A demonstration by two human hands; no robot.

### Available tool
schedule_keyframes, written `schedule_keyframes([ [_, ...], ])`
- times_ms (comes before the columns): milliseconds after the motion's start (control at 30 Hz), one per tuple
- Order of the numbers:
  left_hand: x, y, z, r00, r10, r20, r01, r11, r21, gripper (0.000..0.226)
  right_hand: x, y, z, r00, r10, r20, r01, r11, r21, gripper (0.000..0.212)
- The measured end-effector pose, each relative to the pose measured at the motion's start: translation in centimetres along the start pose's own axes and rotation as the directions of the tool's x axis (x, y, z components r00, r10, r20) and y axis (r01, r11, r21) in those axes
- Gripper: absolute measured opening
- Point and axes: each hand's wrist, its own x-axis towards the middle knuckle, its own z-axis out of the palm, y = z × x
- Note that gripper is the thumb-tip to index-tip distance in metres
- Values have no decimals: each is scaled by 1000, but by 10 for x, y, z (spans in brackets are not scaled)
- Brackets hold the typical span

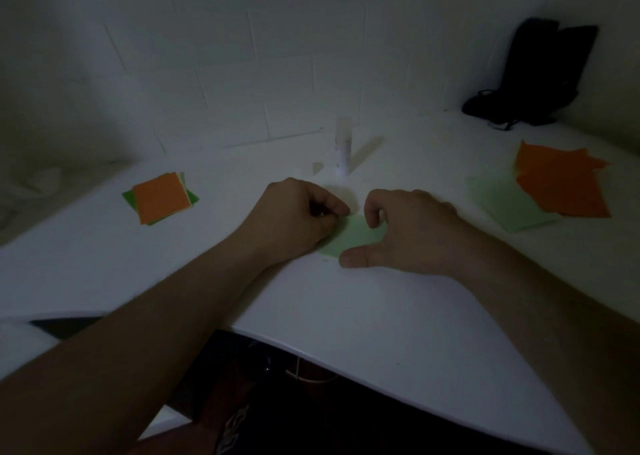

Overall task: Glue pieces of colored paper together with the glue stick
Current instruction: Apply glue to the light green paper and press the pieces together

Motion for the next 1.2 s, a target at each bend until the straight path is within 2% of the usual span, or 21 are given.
schedule_keyframes([
  [133, -1, 1, -1, 1000, 10, -1, -10, 1000, -19, 21, 5, 4, 2, 997, 6, -76, 2, 995, 105, 55],
  [233, -1, 2, -2, 1000, -7, 10, 8, 999, -44, 19, 13, 3, 6, 993, -35, -117, 28, 998, -63, 43],
  [333, -2, 3, -2, 1000, -25, 11, 25, 998, -59, 18, 22, -4, 1, 998, -48, -37, 38, 972, -230, 40],
  [467, -3, 3, -2, 999, -35, 17, 35, 999, -32, 18, 25, -8, -9, 993, -6, 122, 31, 979, -204, 48],
  [600, -3, 4, -2, 999, -45, 8, 45, 999, -6, 18, 19, -13, -8, 995, 41, 87, -25, 985, -173, 66],
  [733, -2, 4, -2, 999, -43, 8, 44, 999, -10, 18, 12, -16, -8, 996, 43, 83, -25, 978, -207, 72],
  [833, -2, 4, -1, 999, -36, 4, 36, 999, -11, 17, 8, -12, -8, 999, 19, 47, -12, 991, -135, 67],
  [967, -3, 4, -1, 1000, -20, 11, 20, 1000, -22, 19, 15, -4, 0, 990, -21, -140, 27, 999, 35, 53],
  [1200, -3, 0, -2, 1000, 19, 6, -19, 999, -45, 21, 29, 9, 9, 982, -54, -178, 91, 974, 206, 36],
])
